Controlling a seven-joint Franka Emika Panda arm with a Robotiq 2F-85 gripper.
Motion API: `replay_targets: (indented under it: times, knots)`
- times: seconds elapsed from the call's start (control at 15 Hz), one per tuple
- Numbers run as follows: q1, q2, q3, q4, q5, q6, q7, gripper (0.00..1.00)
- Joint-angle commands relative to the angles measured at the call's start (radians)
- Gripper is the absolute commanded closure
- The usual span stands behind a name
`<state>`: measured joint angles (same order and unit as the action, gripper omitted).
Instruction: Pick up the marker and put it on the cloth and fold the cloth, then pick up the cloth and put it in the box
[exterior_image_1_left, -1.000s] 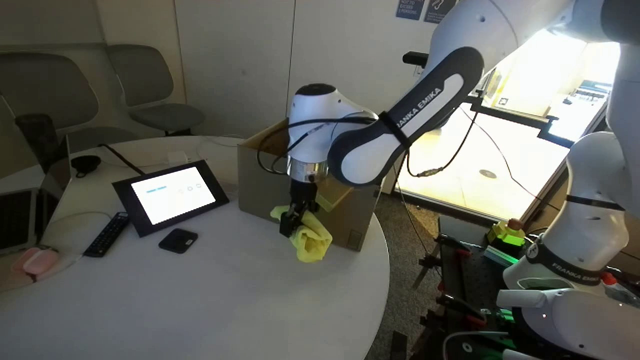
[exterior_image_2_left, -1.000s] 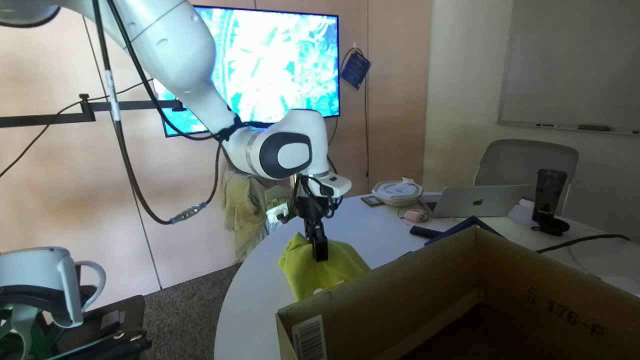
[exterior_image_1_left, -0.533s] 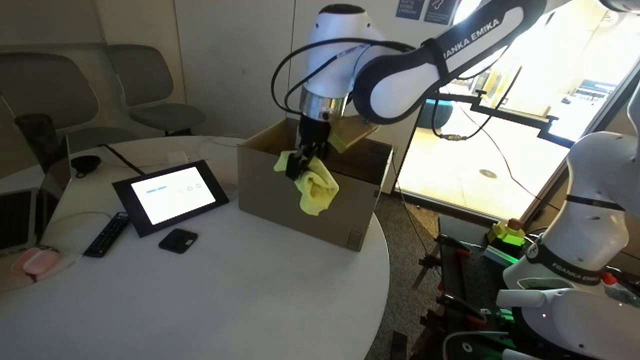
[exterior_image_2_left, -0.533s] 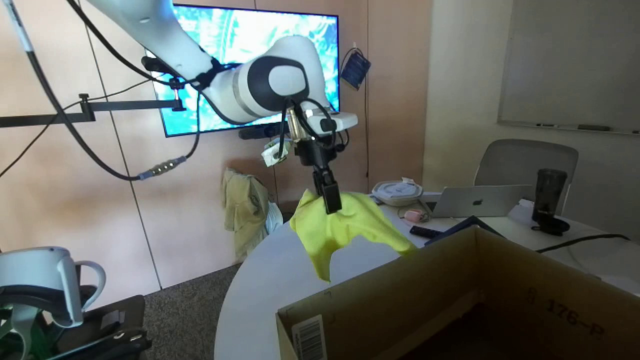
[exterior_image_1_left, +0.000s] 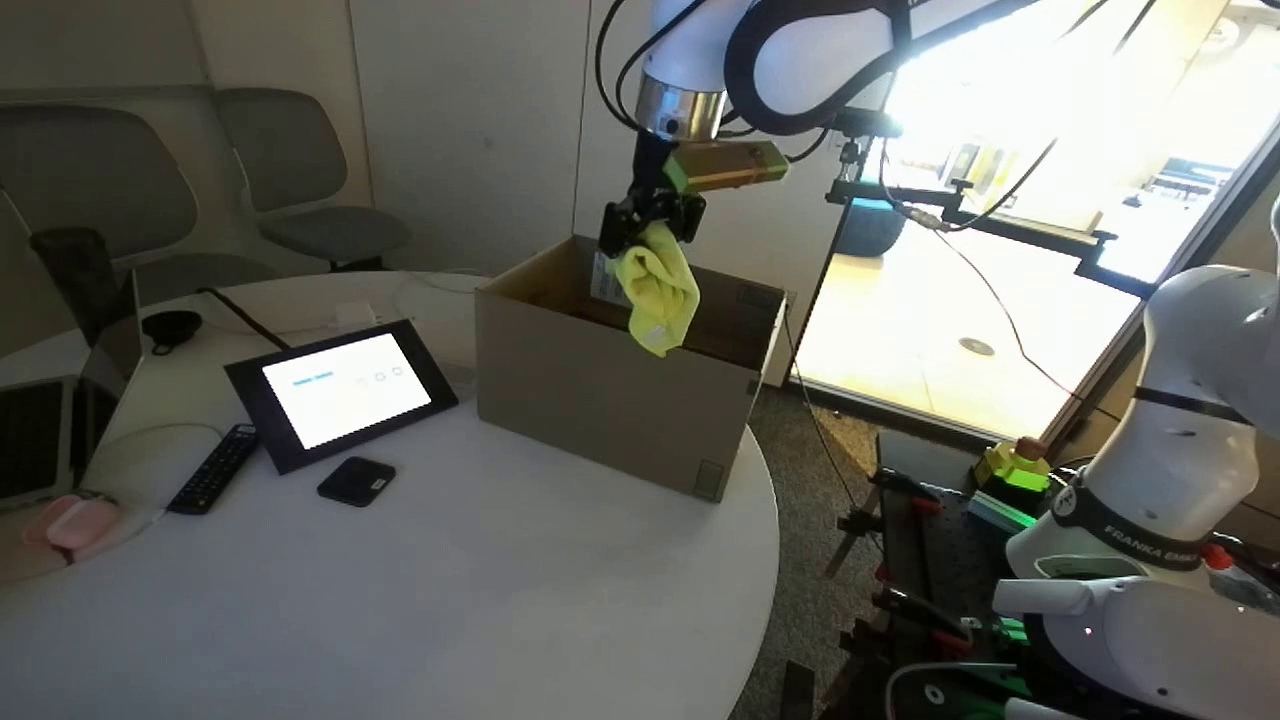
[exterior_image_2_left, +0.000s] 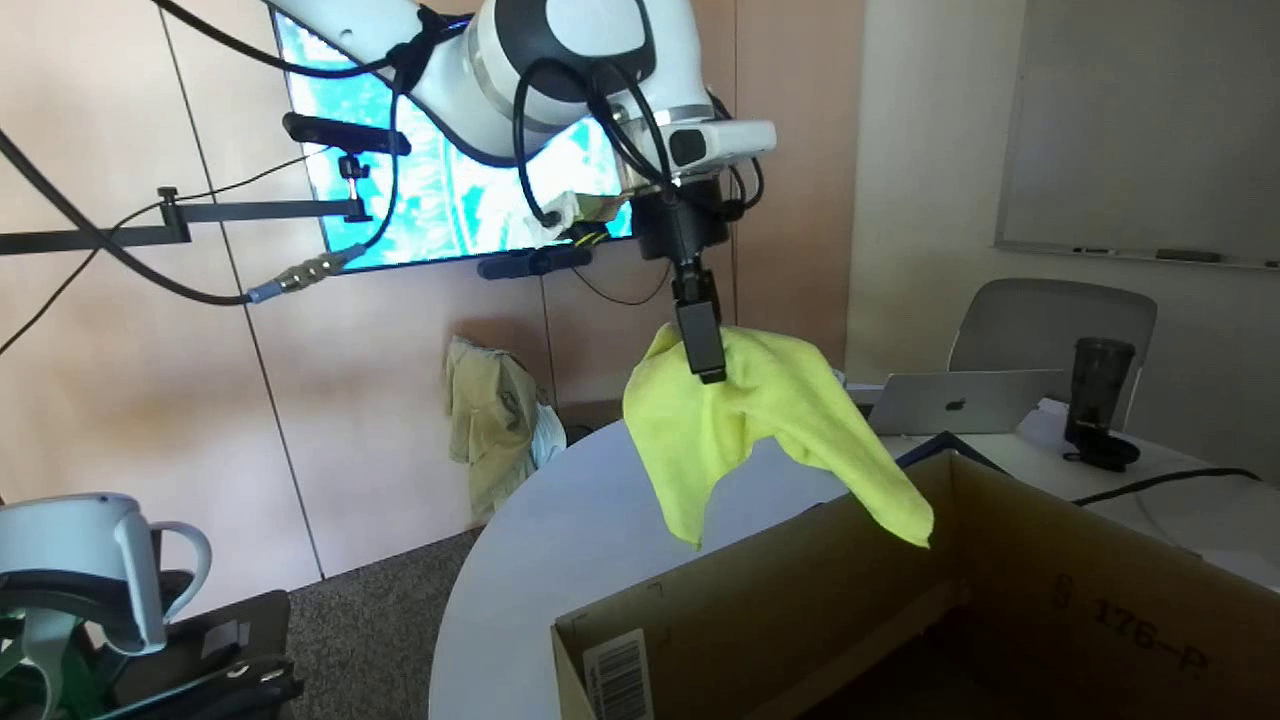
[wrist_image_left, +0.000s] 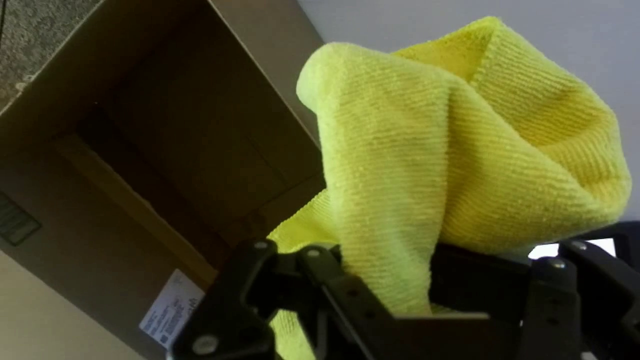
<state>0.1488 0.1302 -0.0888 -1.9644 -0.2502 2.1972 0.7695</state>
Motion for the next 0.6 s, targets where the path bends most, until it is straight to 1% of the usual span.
replay_targets:
  times: [0.0,0.33,0.53]
  knots:
    - [-0.067,0.026,-0.001,0.069,0.01,-0.022,0.085,0.94]
    - [-0.132,0.12,-0.027,0.175,0.027,-0.042,0.187,0.94]
    - [-0.151,0.169,-0.041,0.212,0.047,-0.026,0.221,0.94]
